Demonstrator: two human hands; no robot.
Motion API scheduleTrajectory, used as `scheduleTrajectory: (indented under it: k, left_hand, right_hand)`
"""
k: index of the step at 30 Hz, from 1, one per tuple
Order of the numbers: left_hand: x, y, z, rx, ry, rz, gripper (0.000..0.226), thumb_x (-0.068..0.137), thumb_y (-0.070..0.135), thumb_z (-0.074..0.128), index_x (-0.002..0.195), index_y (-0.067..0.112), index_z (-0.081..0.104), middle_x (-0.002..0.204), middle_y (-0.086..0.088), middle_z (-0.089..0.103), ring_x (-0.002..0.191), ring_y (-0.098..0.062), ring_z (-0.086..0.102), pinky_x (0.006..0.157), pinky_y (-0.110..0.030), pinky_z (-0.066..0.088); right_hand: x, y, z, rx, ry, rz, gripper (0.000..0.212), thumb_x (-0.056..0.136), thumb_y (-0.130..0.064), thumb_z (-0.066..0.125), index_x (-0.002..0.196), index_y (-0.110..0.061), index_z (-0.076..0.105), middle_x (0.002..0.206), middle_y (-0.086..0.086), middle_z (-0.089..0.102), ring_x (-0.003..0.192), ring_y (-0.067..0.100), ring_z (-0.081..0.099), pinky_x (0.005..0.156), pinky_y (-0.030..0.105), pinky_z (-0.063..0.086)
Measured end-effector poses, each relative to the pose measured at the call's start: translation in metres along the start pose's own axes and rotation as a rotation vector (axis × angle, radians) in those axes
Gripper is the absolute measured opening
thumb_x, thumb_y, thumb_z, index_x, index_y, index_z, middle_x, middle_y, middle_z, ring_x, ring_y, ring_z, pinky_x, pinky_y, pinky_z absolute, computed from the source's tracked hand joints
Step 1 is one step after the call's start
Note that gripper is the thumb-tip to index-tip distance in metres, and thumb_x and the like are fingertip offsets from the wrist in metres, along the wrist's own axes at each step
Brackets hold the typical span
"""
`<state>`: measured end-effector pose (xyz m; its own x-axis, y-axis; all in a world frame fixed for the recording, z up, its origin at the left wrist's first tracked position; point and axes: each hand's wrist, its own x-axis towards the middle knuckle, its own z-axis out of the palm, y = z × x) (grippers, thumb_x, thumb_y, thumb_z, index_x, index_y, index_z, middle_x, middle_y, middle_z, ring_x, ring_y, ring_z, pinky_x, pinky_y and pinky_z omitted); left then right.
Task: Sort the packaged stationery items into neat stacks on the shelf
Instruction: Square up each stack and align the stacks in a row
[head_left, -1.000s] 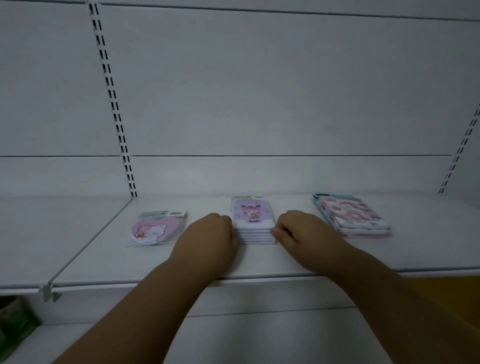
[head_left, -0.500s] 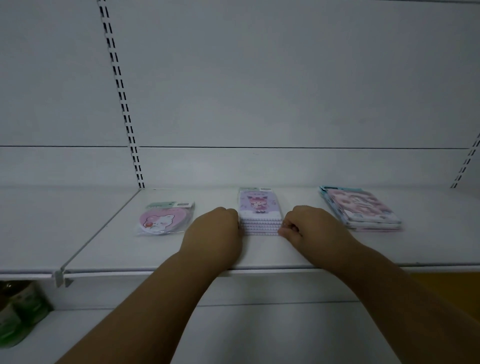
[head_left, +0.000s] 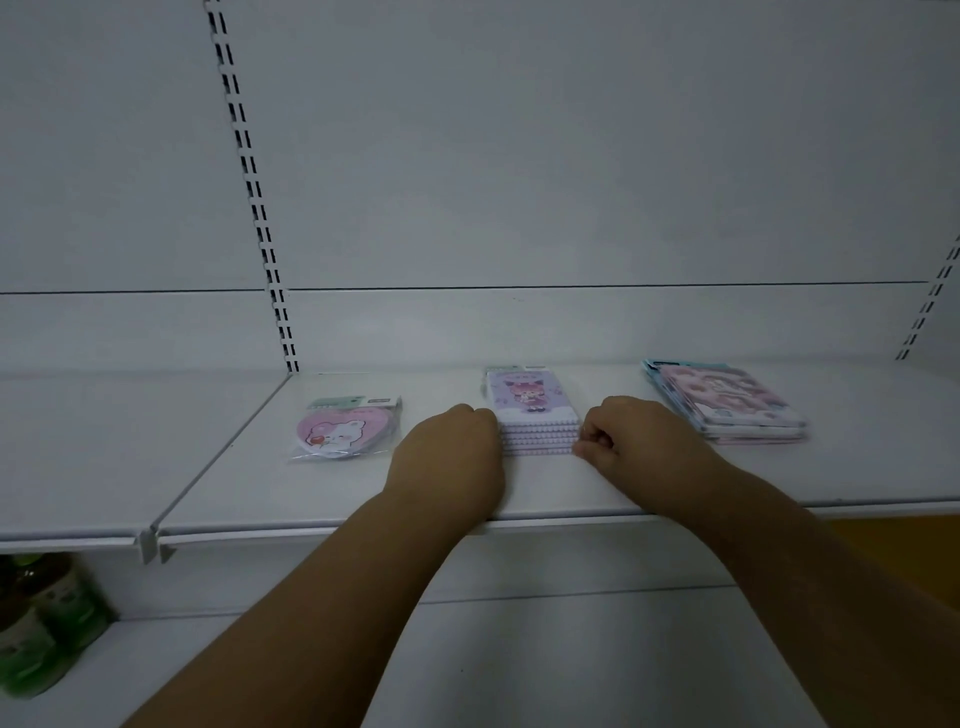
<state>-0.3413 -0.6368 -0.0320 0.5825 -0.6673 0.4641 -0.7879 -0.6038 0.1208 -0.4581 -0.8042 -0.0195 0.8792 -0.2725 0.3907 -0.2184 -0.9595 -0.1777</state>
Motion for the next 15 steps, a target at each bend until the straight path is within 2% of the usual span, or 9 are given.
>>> scheduleTrajectory:
  k: [4, 10, 15]
  left_hand:
    - [0.004, 0.000, 0.001, -0.007, -0.014, -0.002, 0.014, 0.090, 0.020, 0.051, 0.077, 0.021, 0.045, 0.071, 0.005, 0.039, 0.065, -0.016, 0.046, 0.059, -0.028, 0.036]
    - [0.005, 0.000, 0.001, 0.014, -0.045, -0.008, 0.015, 0.092, 0.021, 0.049, 0.078, 0.021, 0.047, 0.068, 0.005, 0.040, 0.063, -0.014, 0.046, 0.059, -0.027, 0.037]
    - [0.006, -0.003, -0.009, -0.073, -0.072, -0.063, 0.021, 0.093, 0.035, 0.049, 0.078, 0.020, 0.053, 0.073, 0.004, 0.052, 0.060, -0.007, 0.045, 0.050, -0.024, 0.030]
  right_hand:
    - [0.000, -0.002, -0.001, 0.006, 0.008, -0.003, 0.018, 0.090, -0.032, 0.060, 0.082, -0.016, 0.066, 0.075, -0.005, 0.051, 0.071, 0.010, 0.046, 0.056, 0.019, 0.025]
    - [-0.001, -0.002, -0.002, 0.009, 0.000, -0.010, 0.019, 0.091, -0.031, 0.058, 0.085, -0.014, 0.067, 0.078, -0.003, 0.054, 0.073, 0.013, 0.048, 0.064, 0.025, 0.029]
    - [-0.002, 0.004, -0.013, 0.126, -0.017, 0.003, 0.023, 0.087, -0.038, 0.063, 0.078, -0.017, 0.064, 0.074, -0.004, 0.059, 0.070, 0.013, 0.053, 0.060, 0.025, 0.036]
